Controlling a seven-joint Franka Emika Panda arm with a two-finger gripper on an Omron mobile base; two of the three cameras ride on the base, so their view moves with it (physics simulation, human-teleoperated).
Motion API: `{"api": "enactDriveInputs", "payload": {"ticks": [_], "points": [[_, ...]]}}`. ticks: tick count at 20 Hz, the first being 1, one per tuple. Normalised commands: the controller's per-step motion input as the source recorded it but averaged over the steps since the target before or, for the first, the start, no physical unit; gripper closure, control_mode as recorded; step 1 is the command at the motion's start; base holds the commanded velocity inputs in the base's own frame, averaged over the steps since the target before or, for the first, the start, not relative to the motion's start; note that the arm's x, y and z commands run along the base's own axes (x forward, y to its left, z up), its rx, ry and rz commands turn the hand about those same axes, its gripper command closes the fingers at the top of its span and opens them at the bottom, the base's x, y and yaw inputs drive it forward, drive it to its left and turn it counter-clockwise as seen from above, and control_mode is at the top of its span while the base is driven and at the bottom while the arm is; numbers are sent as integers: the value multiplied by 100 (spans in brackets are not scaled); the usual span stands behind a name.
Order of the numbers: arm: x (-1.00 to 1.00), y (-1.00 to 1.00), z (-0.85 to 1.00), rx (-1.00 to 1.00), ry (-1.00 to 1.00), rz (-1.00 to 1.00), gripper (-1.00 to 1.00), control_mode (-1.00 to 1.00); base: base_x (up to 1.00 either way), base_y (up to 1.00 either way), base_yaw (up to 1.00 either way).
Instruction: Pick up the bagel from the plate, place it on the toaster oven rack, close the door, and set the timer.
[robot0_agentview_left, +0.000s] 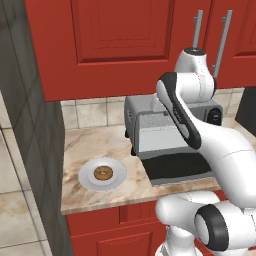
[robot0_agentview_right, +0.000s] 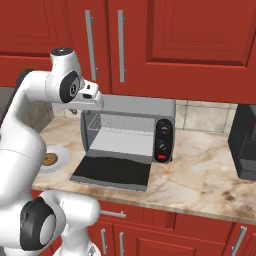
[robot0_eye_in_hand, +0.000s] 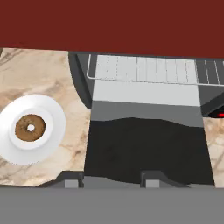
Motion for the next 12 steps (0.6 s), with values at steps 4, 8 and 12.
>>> {"api": "enactDriveInputs", "payload": {"ticks": [4,8,12], "points": [[-21,-8,0,4,-3,0,-100,-100,0,0,0],[-42,-65,0,23,-12,-5,-100,-100,0,0,0],[-29,-99,0,38,-3,-4,-100,-100,0,0,0]]}}
